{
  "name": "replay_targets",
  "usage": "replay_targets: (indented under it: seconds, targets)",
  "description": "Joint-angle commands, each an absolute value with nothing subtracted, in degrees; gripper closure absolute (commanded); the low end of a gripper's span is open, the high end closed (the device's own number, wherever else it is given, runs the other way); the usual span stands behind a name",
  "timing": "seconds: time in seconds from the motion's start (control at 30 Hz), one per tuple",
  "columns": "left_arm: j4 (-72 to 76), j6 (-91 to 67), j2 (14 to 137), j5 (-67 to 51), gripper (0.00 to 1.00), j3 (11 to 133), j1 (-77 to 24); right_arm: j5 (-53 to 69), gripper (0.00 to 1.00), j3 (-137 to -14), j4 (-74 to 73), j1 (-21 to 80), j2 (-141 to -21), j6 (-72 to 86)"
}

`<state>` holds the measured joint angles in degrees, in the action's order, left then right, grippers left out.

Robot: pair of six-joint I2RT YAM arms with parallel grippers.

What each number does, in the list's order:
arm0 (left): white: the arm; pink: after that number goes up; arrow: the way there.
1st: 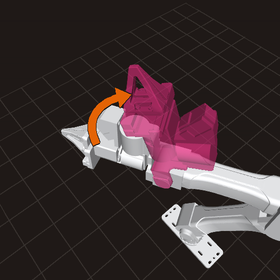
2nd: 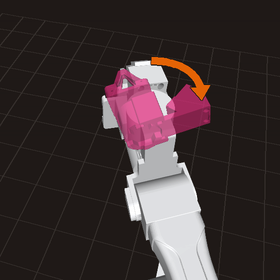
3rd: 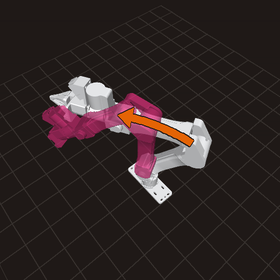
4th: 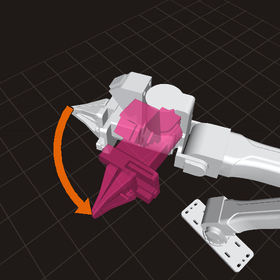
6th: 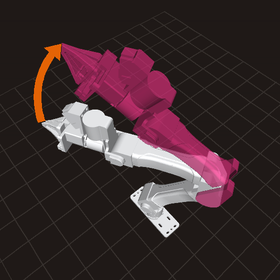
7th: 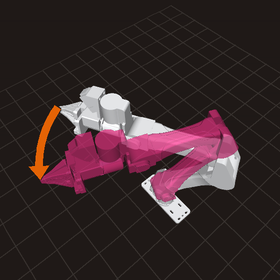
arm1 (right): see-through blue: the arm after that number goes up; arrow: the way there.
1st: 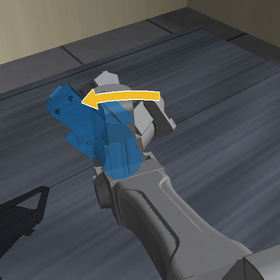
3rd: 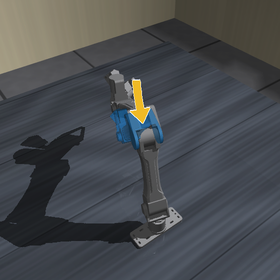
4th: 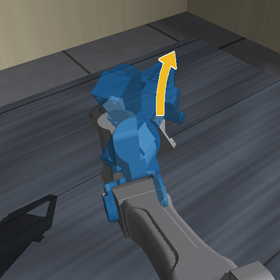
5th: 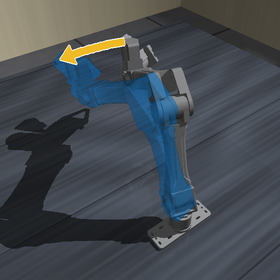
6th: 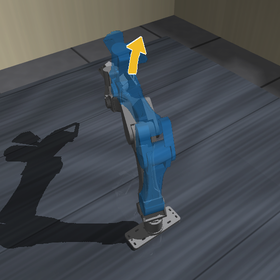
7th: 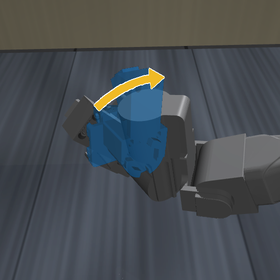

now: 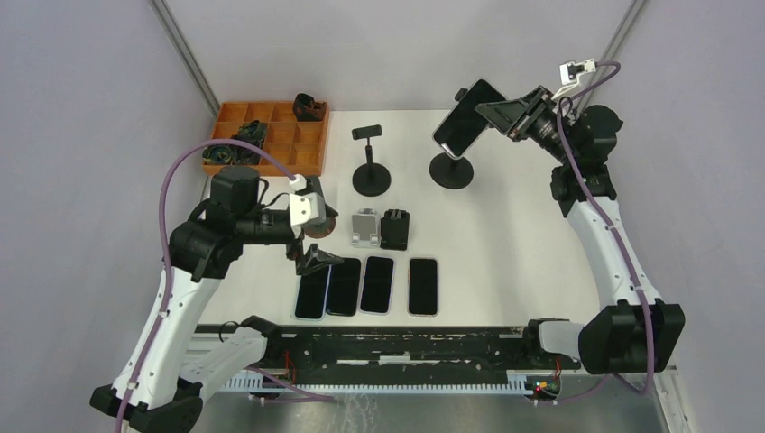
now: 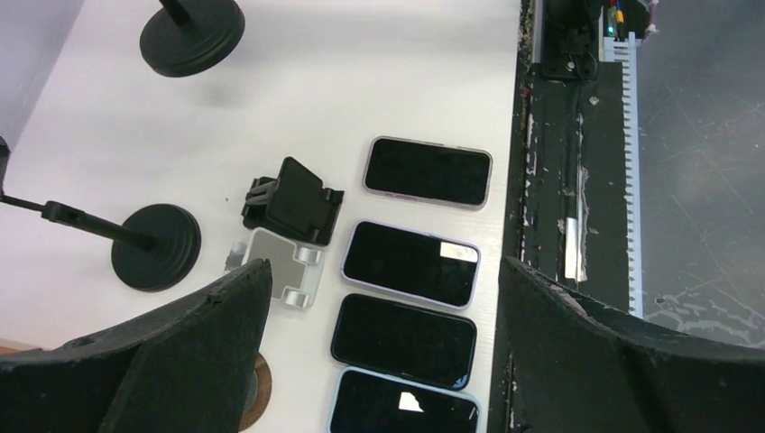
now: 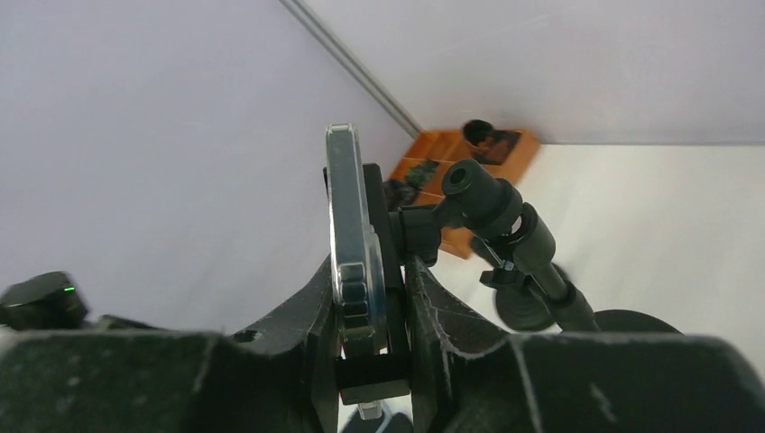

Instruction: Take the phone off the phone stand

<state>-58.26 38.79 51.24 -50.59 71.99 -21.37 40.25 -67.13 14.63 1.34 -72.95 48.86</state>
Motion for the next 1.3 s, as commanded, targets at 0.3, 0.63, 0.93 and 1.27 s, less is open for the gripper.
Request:
replay_targets:
  seconds: [0.3,0.63,0.93,1.27]
  targets:
    - [-22.34,13.25,50.88,-53.77,0.00,66.49,-21.53,40.80,1.00,-63.96,38.04,21.35,-60.72,68.83]
    - [-22.08,10.40,52.70,-58.81,0.00,70.18,-21.51,36.45,1.00,-61.20,46.61,39.93,-63.36,69.26]
    - [-30.88,18.60,51.46,-63.72,0.04,72.22,-21.53,35.30,1.00,-65.69,44.39,49.37,-68.80,65.06]
    - [-44.92,30.62,51.50,-65.23,0.40,73.66,-21.51,33.04,1.00,-67.58,42.21,53.49,-70.76,61.05]
